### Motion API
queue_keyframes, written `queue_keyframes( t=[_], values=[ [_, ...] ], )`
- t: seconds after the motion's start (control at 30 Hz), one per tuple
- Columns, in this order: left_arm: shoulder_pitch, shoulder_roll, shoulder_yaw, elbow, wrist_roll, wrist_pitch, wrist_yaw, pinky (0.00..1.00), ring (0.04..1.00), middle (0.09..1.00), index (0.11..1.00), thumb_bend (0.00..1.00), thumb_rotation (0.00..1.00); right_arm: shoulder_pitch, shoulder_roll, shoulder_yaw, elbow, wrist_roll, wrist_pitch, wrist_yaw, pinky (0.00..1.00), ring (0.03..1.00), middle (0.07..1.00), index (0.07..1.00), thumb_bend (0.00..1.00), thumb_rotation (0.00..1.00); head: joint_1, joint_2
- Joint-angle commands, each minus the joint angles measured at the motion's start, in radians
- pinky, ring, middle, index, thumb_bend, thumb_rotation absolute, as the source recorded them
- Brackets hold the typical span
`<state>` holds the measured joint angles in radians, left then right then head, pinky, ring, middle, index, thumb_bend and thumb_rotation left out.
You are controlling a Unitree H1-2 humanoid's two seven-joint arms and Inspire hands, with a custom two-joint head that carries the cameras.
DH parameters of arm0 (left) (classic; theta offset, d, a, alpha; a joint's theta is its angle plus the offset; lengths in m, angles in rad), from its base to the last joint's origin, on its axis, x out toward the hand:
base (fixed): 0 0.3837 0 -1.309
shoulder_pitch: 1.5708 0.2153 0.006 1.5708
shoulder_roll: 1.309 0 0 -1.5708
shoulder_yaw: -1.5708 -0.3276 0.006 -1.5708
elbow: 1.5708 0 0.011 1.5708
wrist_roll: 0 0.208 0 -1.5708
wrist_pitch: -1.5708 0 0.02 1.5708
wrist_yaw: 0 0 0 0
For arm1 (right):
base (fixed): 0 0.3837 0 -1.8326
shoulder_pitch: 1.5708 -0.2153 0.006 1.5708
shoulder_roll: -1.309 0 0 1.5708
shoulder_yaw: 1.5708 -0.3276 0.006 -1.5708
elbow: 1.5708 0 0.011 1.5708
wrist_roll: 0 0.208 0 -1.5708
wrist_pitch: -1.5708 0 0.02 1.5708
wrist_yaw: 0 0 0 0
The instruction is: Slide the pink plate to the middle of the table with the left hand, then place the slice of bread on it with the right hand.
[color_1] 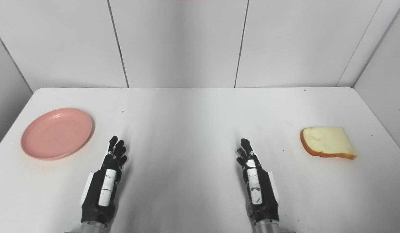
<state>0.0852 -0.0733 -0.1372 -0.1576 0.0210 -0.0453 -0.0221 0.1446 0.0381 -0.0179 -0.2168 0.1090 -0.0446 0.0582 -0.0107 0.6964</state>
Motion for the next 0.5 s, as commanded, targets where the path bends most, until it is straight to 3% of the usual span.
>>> queue_keyframes(
  t=[0.0,0.3,0.47],
  values=[
    [-0.017,-0.005,-0.002,-0.032,-0.005,-0.017,-0.007,1.00,1.000,1.000,1.000,0.75,0.89,0.049,-0.010,0.006,-0.029,0.005,-0.002,0.006,0.96,0.947,0.960,0.916,0.82,0.97,0.000,0.001],
    [-0.020,-0.007,-0.004,-0.016,-0.003,-0.029,-0.007,1.00,1.000,1.000,1.000,0.76,0.89,0.047,-0.014,0.003,-0.019,0.011,-0.007,0.010,0.96,0.947,0.962,0.917,0.82,0.97,0.013,-0.008],
    [-0.021,-0.014,-0.009,0.015,-0.003,-0.050,-0.006,1.00,1.000,1.000,1.000,0.75,0.89,0.044,-0.025,-0.004,0.011,0.019,-0.028,0.019,0.95,0.950,0.966,0.920,0.81,0.97,0.057,-0.043]
  ],
)
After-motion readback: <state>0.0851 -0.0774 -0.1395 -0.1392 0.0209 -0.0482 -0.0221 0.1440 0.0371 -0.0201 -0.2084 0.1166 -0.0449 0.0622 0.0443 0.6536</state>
